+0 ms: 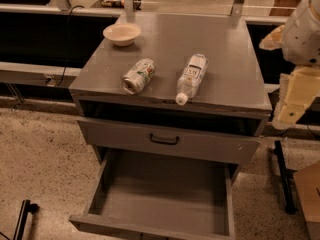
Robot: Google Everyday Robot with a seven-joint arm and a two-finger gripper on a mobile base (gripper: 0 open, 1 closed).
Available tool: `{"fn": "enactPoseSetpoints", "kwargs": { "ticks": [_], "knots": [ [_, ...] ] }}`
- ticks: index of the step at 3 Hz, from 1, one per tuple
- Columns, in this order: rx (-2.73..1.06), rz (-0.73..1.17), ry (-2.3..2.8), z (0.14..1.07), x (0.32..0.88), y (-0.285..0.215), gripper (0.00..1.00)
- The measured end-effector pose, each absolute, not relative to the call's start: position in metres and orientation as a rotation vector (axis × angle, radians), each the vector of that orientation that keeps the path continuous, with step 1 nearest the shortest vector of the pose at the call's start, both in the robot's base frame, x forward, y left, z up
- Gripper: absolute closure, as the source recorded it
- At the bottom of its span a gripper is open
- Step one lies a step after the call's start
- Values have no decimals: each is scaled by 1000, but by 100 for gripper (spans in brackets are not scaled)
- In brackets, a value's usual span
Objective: Place blue plastic bottle into middle drawer
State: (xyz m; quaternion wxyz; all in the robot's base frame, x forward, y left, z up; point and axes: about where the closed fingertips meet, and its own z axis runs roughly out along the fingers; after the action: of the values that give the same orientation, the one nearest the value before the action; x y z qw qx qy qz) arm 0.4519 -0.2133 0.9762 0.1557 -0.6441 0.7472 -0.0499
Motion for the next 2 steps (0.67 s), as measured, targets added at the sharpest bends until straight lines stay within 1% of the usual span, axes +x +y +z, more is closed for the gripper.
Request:
{"fn": "enactPoseSetpoints", "kwargs": {
  "ticks": [1, 2],
  "knots": [
    [-2052, -167, 1876, 977, 498, -190, 0],
    [-2121, -192, 1793, 978, 499, -190, 0]
  ]
}}
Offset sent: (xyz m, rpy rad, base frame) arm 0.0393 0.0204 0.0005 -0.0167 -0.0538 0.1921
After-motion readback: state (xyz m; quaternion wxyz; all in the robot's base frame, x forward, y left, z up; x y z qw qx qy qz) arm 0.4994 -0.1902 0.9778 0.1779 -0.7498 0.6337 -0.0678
